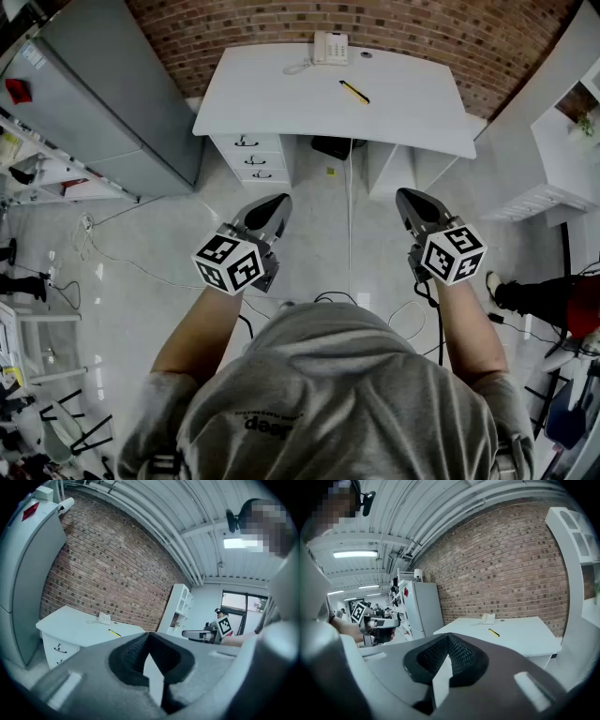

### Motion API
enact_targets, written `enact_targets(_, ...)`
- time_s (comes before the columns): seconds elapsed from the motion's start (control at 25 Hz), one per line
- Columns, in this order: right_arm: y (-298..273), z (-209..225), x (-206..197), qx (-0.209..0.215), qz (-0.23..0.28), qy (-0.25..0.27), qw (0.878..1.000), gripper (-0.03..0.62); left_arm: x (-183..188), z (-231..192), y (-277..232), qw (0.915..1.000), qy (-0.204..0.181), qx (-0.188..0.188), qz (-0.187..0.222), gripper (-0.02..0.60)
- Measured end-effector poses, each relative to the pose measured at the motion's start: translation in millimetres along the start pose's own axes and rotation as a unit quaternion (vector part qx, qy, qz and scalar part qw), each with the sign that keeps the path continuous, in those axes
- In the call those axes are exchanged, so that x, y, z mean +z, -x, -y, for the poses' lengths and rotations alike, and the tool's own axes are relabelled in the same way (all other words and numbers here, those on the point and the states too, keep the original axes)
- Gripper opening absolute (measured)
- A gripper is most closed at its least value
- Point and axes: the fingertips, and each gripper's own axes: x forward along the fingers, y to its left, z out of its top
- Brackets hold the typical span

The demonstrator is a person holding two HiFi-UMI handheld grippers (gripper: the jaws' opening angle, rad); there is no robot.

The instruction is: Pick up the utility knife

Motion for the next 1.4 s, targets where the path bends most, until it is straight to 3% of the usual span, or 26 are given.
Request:
enact_targets(0.96, 20, 9, 9, 0.003, 0.018, -0.017, 1.0, 0.006, 1, 19, -6, 1.0, -0.004, -0.004, 0.004, -0.005)
enact_targets(1.4, 56, 27, 17, 0.016, 0.022, -0.004, 1.0, 0.006, 2, 64, -21, 0.9997, -0.017, 0.01, 0.017, -0.005)
